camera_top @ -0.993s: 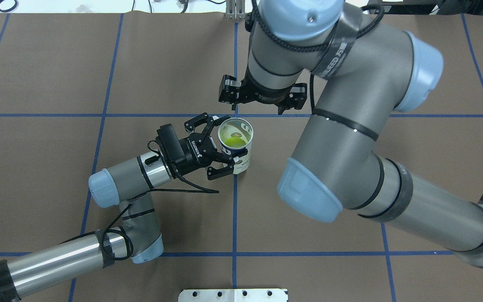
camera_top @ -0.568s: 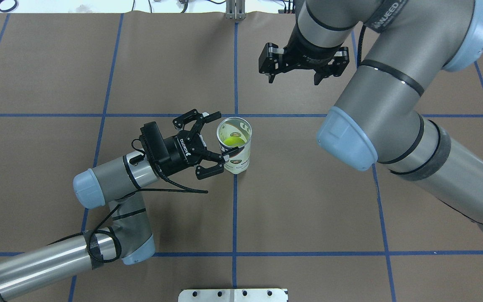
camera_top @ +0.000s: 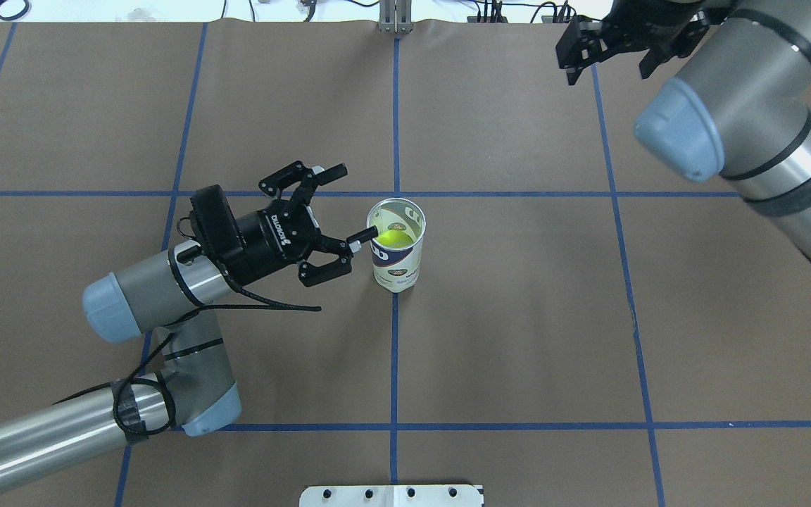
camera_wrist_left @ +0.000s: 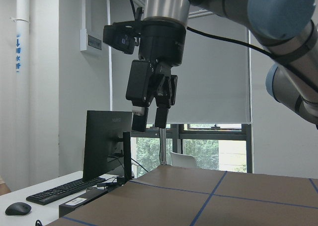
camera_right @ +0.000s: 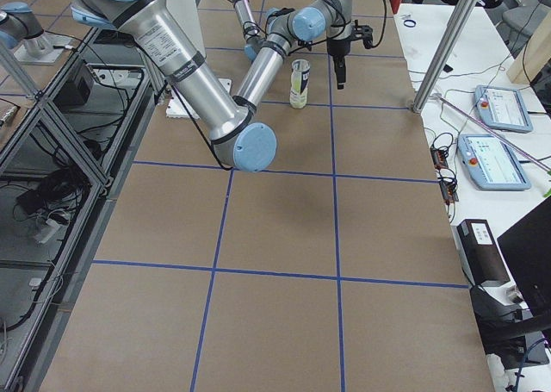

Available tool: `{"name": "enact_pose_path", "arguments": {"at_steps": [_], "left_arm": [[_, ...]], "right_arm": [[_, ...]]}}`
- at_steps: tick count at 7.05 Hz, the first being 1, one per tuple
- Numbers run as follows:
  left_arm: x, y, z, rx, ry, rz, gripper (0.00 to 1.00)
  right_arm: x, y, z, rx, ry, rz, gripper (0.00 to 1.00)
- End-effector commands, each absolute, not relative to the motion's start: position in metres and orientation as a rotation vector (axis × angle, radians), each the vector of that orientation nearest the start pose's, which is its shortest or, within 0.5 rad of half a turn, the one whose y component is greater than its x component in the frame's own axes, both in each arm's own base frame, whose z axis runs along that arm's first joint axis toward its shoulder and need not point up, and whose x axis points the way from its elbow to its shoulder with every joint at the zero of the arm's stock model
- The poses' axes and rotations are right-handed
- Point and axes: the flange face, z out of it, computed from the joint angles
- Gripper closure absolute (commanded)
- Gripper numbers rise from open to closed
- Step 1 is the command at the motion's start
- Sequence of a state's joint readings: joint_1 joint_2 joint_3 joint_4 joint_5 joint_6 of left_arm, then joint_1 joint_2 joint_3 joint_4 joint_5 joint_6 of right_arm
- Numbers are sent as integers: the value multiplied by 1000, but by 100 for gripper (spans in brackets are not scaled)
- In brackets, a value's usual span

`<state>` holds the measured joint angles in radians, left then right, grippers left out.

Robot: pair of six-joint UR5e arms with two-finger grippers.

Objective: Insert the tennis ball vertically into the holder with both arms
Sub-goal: 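Raise the right gripper away while the left gripper releases the can and withdraws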

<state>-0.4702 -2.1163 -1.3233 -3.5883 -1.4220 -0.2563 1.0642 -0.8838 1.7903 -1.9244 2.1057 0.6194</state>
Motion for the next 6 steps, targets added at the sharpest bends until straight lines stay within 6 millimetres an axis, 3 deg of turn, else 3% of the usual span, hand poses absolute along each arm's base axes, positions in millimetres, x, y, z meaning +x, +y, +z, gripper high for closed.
{"name": "enact_pose_path", "arguments": {"at_steps": [1,2,3,4,5,6], "left_arm": [[409,-448,321,1855,1239,231,2],[378,-472,354,1809,1122,230,2],[349,-489,385,1731,1064,194,2],[307,-513,411,1647,1015,117,2],[278,-530,432,1533,1026,36,2],[242,-550,447,1432,991,66,2]], "right_arm": [[-149,-671,317,176,-720,-110,1],[-118,-694,380,202,-737,-135,1],[-85,-701,427,192,-742,-144,1],[-48,-703,461,188,-725,-160,1],[-35,-697,479,173,-722,-155,1],[-29,-692,489,166,-721,-152,1]]}}
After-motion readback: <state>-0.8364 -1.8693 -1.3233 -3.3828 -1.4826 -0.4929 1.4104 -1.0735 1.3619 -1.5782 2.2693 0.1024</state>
